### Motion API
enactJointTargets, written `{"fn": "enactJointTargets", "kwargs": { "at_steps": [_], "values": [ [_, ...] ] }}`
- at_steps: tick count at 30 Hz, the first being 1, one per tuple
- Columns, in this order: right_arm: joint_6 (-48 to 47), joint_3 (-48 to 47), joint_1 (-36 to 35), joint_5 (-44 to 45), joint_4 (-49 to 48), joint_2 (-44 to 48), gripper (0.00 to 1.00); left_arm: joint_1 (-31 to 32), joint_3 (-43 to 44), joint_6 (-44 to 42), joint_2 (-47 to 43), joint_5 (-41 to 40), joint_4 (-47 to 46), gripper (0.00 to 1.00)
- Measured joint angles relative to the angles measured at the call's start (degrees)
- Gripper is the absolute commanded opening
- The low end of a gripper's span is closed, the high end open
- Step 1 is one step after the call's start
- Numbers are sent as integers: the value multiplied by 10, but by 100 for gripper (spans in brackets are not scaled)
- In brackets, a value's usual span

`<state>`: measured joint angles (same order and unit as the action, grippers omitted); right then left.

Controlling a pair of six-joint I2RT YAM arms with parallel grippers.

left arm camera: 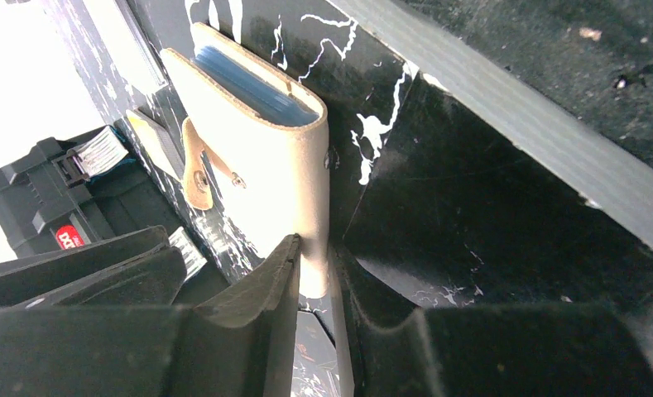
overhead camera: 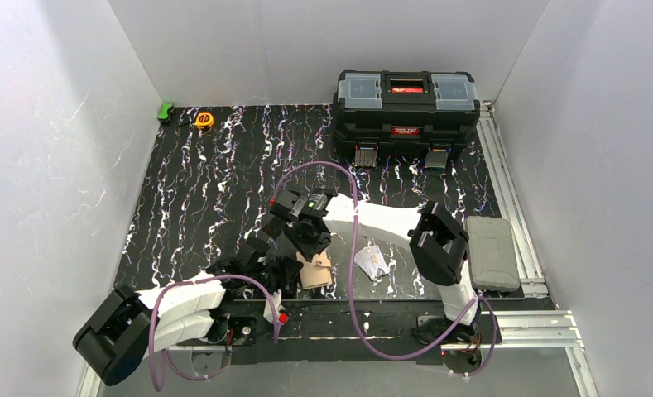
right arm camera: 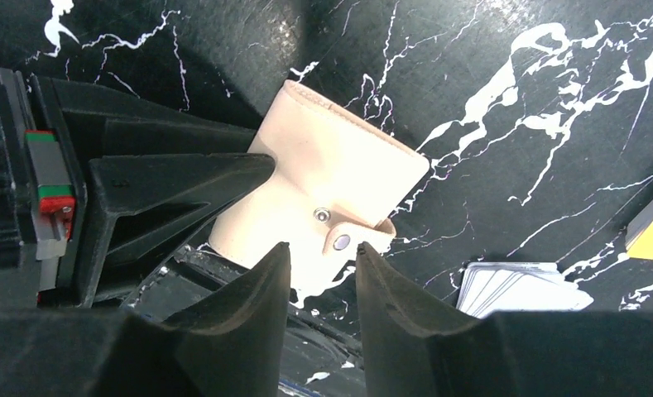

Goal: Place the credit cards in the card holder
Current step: Close the card holder at the center of the board.

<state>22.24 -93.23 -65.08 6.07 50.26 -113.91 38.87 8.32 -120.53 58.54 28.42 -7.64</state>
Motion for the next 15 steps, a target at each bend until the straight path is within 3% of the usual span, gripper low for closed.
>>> {"fn": "enactJointTargets", "kwargs": {
  "at_steps": [15],
  "values": [
    [3,-39,-14,21,72,-52,35,0,0,0,0,0,1,19]
  ]
}}
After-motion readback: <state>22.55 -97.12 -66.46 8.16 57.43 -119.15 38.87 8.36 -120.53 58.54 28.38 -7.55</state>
